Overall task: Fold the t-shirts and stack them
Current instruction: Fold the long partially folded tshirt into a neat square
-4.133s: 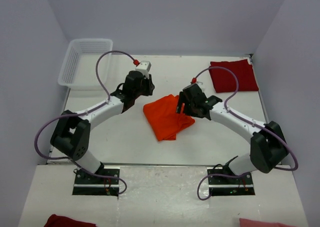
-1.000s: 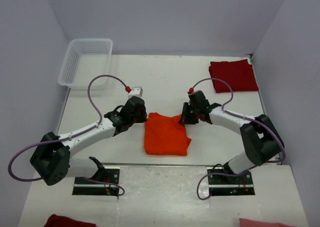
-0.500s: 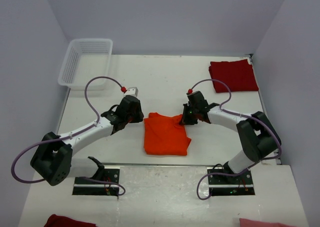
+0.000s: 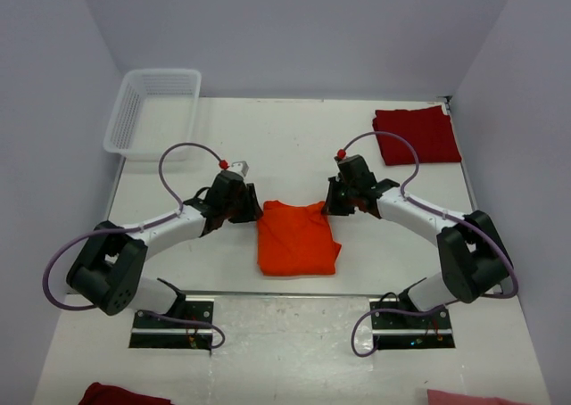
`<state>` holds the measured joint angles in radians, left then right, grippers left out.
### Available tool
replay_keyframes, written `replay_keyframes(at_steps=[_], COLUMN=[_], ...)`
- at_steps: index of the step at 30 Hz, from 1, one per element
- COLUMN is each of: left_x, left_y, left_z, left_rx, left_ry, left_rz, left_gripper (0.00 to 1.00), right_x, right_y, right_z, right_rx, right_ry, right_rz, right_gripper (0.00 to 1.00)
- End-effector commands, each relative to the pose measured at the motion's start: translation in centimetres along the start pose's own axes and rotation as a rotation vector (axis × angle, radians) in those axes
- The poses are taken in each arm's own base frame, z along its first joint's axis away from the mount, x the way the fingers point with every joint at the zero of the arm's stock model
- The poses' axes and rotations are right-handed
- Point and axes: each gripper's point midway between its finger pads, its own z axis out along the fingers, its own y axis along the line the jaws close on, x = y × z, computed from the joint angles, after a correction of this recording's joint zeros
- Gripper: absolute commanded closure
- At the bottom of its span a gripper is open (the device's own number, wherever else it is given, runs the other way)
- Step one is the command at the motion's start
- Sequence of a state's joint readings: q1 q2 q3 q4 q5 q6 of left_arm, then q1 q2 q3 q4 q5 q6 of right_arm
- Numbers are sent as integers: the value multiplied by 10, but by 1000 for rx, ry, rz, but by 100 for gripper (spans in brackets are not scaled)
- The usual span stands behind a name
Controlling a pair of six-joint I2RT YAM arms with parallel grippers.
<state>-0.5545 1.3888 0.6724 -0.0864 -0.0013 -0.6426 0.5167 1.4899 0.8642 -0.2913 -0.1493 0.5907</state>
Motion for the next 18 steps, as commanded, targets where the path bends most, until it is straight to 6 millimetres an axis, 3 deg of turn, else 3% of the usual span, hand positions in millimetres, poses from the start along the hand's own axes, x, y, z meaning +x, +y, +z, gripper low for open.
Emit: replay_keyframes(at_steps=[1,6,14,18], left_x=[4,13,3,3], left_y=[-5,-4,-18,-17], left_z=[6,7,15,23], left_rx=[75,82,146,138], left_ry=[26,55,29,38], left_rz=[-10,-25,-31,-33], left_gripper=[54,55,55,64], right_x=[-16,-17,-14,-15], right_y=[9,8,6,4], right_z=[-9,-7,-3,-3], right_rx=[-12,-6,-3,6], right_ry=[-44,-45,-29,-33], right_rz=[-22,-20,-20,-19], right_gripper=[100,100,100,100])
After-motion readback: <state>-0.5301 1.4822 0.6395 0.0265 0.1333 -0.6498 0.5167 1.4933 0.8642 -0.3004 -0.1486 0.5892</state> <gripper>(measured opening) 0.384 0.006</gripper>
